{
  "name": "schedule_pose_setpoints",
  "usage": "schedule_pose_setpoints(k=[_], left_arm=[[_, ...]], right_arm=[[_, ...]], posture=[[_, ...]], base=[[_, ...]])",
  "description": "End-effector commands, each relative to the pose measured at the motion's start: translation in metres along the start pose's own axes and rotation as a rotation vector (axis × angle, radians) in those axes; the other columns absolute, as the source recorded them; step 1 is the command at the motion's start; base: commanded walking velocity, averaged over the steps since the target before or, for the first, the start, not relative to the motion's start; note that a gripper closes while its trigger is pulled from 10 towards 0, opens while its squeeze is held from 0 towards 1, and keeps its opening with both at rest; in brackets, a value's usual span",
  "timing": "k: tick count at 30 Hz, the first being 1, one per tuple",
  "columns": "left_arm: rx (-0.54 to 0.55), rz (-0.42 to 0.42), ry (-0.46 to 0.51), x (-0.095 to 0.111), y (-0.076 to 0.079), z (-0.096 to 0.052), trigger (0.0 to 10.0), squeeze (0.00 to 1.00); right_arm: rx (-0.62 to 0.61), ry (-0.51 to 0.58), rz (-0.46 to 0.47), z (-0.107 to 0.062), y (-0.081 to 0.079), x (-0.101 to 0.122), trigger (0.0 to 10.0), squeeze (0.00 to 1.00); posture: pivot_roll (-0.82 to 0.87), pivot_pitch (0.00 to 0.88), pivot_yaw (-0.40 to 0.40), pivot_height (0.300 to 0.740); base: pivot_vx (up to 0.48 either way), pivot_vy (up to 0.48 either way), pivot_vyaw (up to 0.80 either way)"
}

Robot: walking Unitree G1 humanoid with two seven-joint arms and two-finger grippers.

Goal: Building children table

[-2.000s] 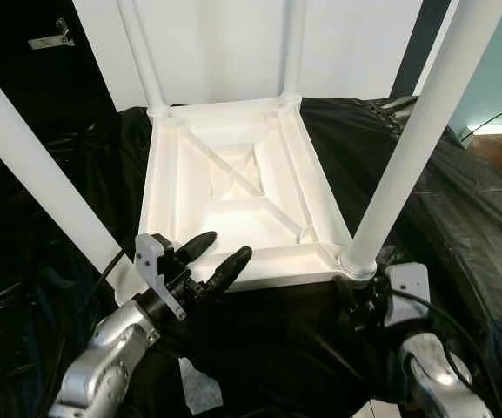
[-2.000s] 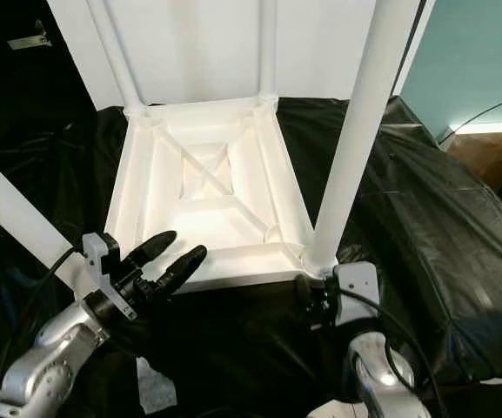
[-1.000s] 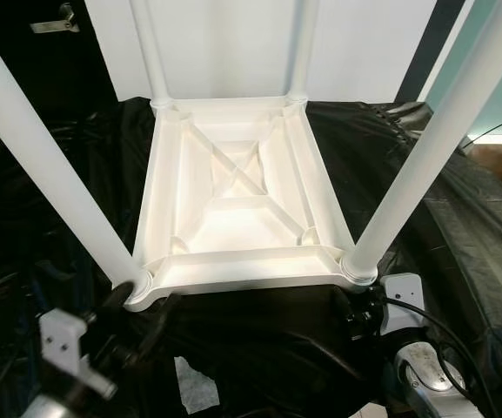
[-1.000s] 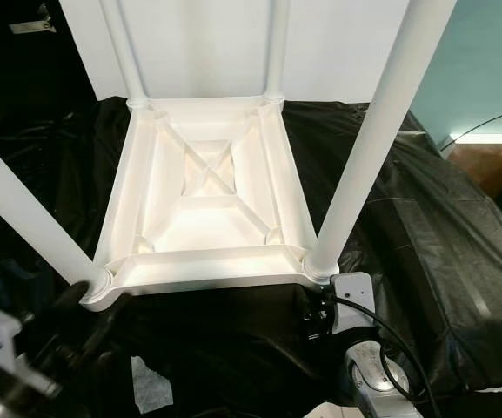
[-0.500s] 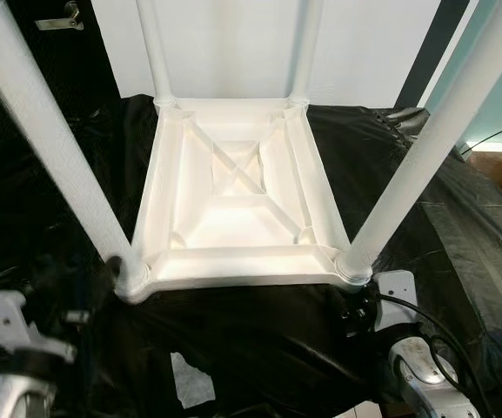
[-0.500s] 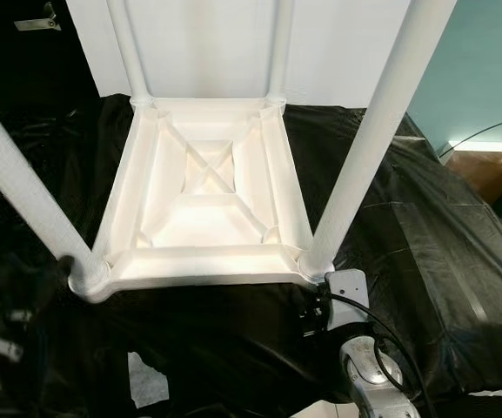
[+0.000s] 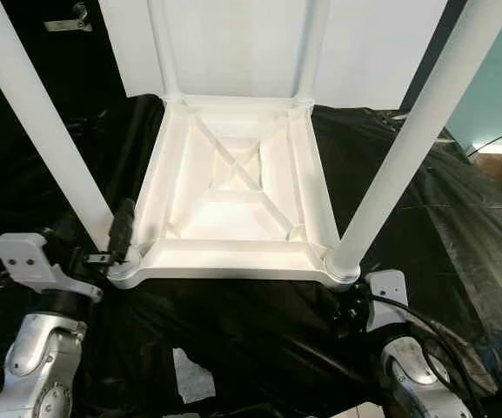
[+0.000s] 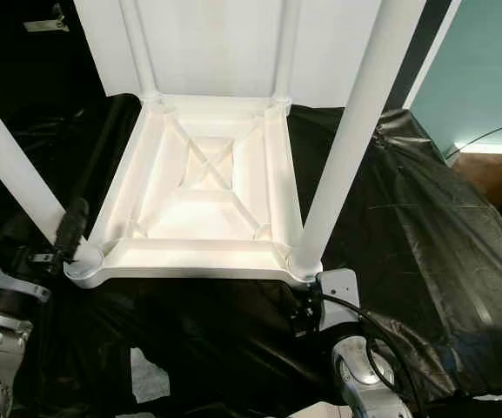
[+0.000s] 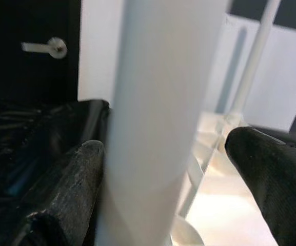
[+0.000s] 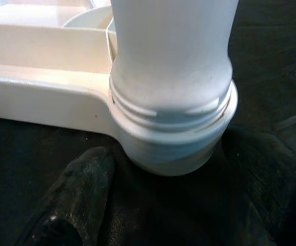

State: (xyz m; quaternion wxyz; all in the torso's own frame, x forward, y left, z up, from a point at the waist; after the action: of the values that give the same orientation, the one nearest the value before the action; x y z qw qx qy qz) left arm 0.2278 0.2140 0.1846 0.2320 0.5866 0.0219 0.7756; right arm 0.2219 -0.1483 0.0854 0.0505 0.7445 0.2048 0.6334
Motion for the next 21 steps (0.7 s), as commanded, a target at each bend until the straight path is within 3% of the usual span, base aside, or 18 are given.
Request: schedule_pose_setpoints(k=[1,10,21], left_arm=[[-0.074,0.033,-0.070,-0.013,0.006,0.005,10.0,0.00],[-0.087,0.007,-0.072,-0.026,0.015,0.024,10.0,0.00],[0.072,0.024,-0.080,-0.041,0.004,0.037,10.0,0.00]], right_arm=[[-0.023,0.004,-0.003,-0.002,0.003,0.000,10.0,0.00],[-0.032,0.015,-0.013,-0.001,0.003,0.003,10.0,0.00],[-0.054,0.029,-0.028,-0.001,0.004,0.009,10.0,0.00]], posture=[[0.06,0.042,-0.028,0.740],[0.04,0.043,-0.016,0.740],[0.03,0.047,-0.002,0.740]], base=[[0.000,0.000,0.00],[0.000,0.000,0.00],[0.000,0.000,0.00]])
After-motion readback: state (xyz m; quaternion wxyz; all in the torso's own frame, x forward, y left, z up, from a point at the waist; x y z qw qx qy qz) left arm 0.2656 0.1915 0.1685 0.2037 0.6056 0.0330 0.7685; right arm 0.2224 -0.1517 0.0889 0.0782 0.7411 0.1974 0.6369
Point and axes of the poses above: a point about 5 cm out from each wrist's last joint towards the gripper, its own z axis pointing out of the wrist towards the gripper, its own x axis along the axis of the wrist's last joint, y = z × x, the point moved 1 cm from there along z, pointing out of the wrist towards the gripper, and after that the axes turned 14 degrees about -z, right-handed, at the moved point
